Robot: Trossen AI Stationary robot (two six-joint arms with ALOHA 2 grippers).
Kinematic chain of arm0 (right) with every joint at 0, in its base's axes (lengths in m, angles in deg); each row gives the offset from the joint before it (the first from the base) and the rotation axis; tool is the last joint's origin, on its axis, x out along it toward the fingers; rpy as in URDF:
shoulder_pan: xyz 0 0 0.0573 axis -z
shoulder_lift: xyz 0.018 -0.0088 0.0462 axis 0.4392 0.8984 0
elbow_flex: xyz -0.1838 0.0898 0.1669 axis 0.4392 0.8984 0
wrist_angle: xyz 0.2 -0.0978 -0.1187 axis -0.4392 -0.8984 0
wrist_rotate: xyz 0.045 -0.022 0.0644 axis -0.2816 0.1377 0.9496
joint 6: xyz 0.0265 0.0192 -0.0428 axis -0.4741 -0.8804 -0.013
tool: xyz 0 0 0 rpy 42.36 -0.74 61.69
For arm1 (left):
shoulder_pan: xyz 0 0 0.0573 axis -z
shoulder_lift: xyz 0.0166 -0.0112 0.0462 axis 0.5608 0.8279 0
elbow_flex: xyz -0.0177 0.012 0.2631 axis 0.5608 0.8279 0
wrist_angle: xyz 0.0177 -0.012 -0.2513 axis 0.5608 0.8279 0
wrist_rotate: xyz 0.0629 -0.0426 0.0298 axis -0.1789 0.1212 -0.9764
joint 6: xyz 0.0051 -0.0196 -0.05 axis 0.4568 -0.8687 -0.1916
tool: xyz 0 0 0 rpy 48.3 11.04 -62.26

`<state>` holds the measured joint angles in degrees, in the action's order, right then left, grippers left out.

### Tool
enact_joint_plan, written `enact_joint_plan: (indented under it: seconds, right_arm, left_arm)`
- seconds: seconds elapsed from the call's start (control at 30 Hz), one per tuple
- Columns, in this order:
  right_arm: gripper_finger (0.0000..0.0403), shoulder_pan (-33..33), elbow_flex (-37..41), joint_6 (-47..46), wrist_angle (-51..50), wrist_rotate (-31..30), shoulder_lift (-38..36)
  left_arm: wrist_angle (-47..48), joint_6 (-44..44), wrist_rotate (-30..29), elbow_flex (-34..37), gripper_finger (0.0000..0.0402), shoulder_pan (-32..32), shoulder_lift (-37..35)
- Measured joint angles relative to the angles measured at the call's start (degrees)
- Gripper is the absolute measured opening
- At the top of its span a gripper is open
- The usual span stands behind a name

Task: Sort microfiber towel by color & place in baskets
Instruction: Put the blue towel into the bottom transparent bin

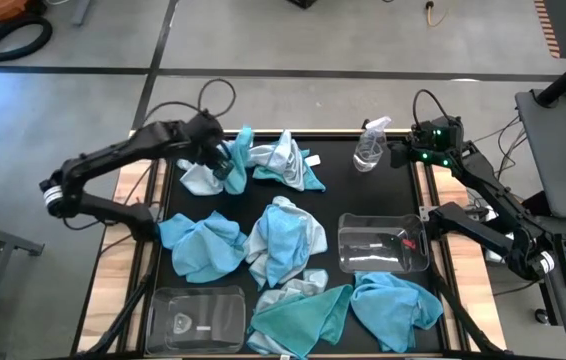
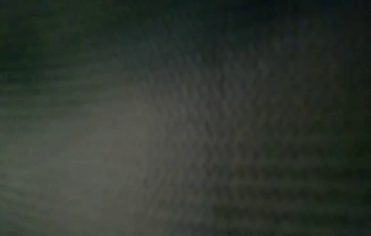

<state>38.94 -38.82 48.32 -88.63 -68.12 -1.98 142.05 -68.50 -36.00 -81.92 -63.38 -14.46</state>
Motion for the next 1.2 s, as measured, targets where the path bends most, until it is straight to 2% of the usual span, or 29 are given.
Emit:
enact_joint_plan:
  seconds: [0.23,0.47,0.7,0.9,1.2]
  right_arm:
    - [0.0068,0.0,0.0,0.4,0.0,0.0,0.0]
    - [0.0068,0.0,0.0,0.4,0.0,0.0,0.0]
    - [0.0068,0.0,0.0,0.4,0.0,0.0,0.0]
    - [0.0068,0.0,0.0,0.4,-0.2,0.2,0.0]
    - [0.0068,0.0,0.0,0.4,-4.5,0.0,0.0]
  left_arm:
    - [0.7,-3.1,0.0,-5.4,0.0000,8.7,-5.6]
    - [0.6,-10.0,-0.8,-6.7,0.0000,23.2,-7.6]
    - [0.9,-22.9,-6.2,-6.1,0.0000,40.8,-7.1]
    - [0.8,-35.2,-13.1,-6.1,0.0000,55.6,-5.4]
    - [1.0,-53.1,-15.5,-8.3,0.0000,72.4,0.3]
